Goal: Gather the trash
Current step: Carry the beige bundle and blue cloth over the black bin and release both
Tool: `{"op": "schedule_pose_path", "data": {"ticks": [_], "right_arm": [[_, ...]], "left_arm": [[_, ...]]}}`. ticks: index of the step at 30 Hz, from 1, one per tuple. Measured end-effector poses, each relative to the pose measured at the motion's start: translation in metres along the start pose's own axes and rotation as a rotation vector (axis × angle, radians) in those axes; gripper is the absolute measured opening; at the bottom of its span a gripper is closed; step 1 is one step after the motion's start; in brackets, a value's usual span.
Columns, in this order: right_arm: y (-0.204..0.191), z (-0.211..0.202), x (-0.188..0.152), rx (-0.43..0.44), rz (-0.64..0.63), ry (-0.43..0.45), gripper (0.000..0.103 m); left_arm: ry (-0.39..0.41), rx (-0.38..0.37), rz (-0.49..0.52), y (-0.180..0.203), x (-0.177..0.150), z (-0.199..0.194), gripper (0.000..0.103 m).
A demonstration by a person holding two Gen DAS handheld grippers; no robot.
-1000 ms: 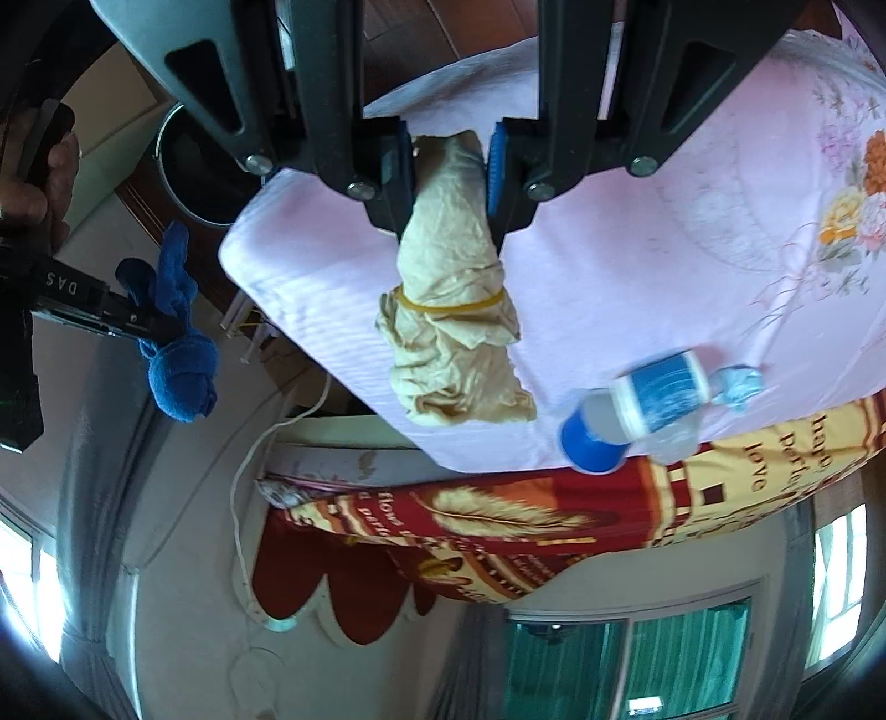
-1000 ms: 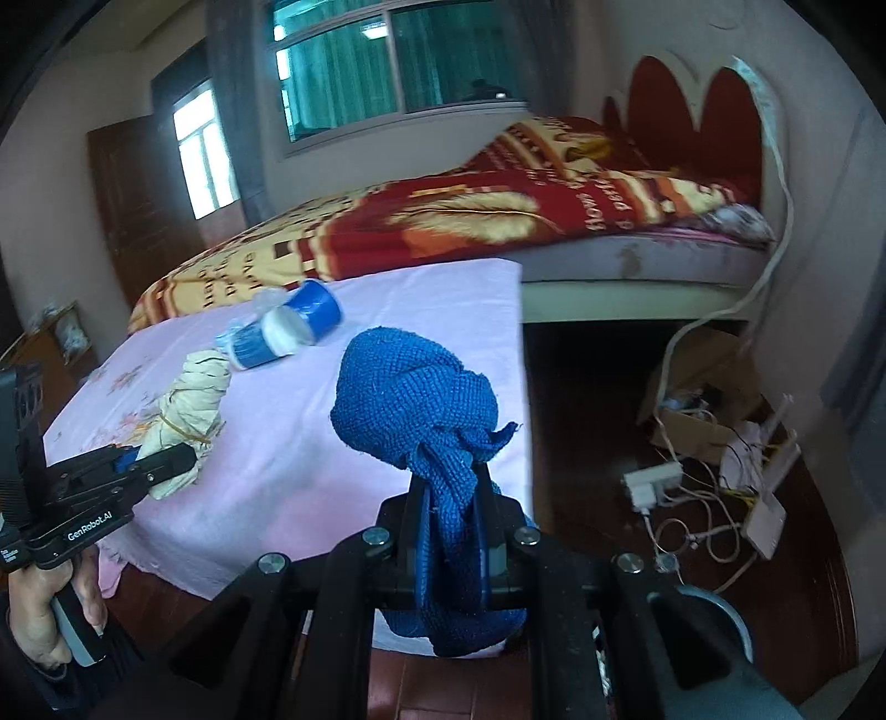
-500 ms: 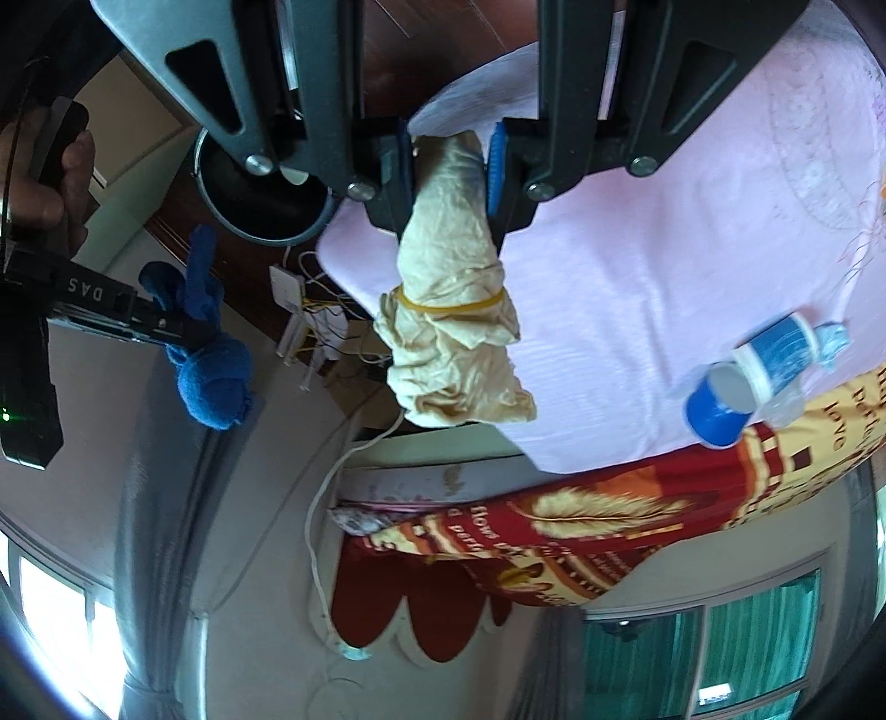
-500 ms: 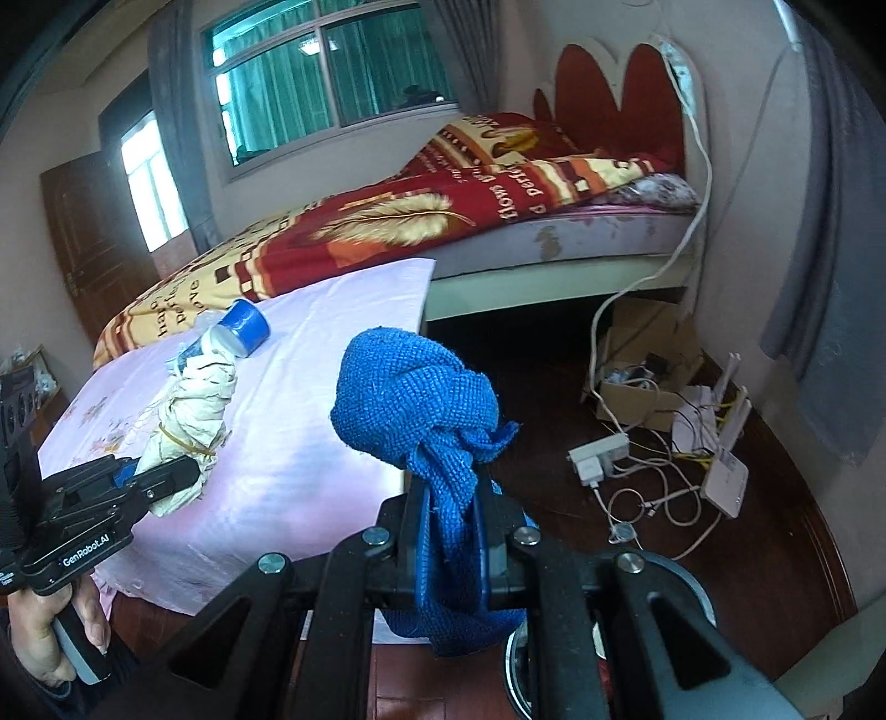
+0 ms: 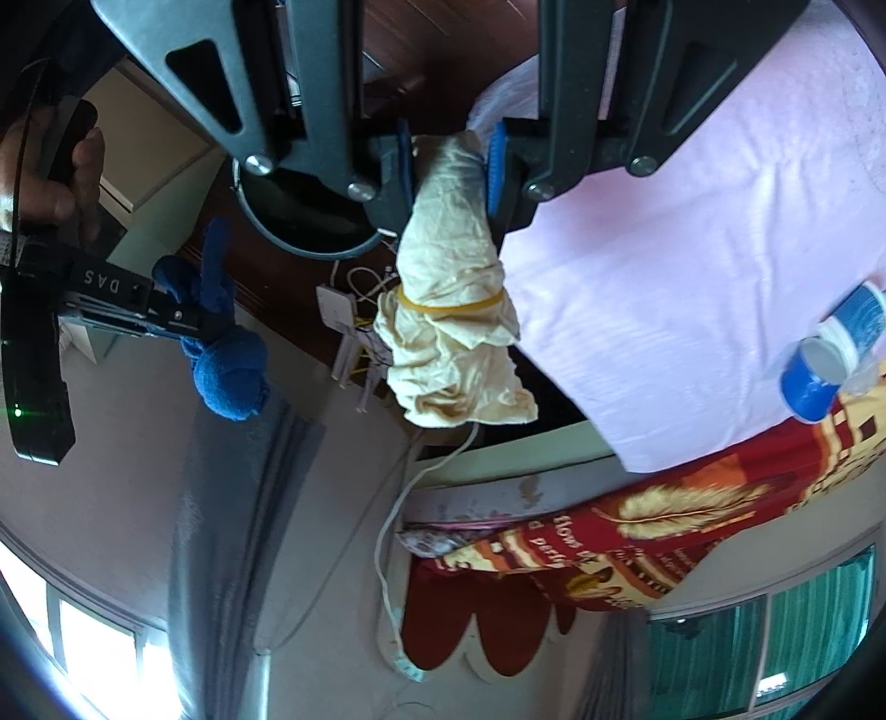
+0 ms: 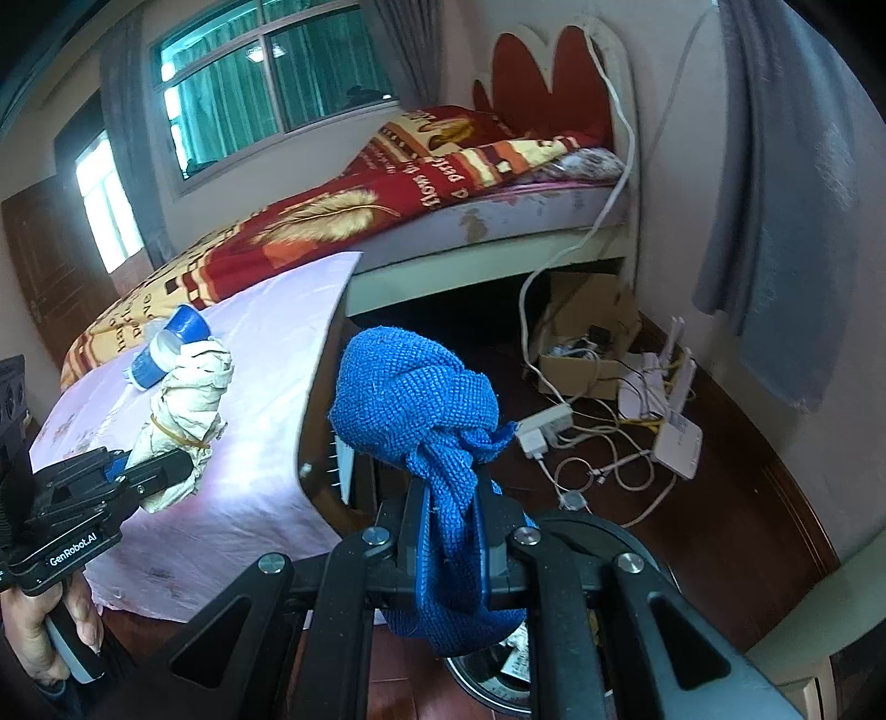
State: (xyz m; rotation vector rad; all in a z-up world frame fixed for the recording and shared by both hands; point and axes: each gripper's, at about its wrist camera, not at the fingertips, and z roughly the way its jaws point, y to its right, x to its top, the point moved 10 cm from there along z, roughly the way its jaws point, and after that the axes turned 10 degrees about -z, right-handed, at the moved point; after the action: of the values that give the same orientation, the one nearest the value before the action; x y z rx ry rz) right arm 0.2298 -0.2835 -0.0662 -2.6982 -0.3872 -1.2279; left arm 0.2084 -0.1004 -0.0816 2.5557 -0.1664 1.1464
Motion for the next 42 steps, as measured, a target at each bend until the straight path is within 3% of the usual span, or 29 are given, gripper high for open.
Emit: {"op": "schedule_pose_path", "data": {"ticks": [23, 38, 41, 42], "right_arm": [[0.077, -0.011, -0.074, -0.064, 0.101, -0.084, 0.013], [0.092, 0.064, -0.158, -0.039, 0.083, -0.338, 0.014], [0.091, 0.080, -0.170, -0.023, 0.062, -0.373, 0.016], [0.091, 0.084, -0.172, -0.029, 0.058, -0.386, 0.021]], "left_arm": [[-0.166, -0.128, 0.122, 0.094, -0.052, 0.062, 0.021], [-0.361, -0.145, 0.130, 0.104, -0.109, 0.121, 0.022], [-0.403, -0.157, 0.108, 0.105, -0.117, 0.133, 0.028], [-0.413, -0.144, 0.098, 0.103, -0.120, 0.138, 0.044]]}}
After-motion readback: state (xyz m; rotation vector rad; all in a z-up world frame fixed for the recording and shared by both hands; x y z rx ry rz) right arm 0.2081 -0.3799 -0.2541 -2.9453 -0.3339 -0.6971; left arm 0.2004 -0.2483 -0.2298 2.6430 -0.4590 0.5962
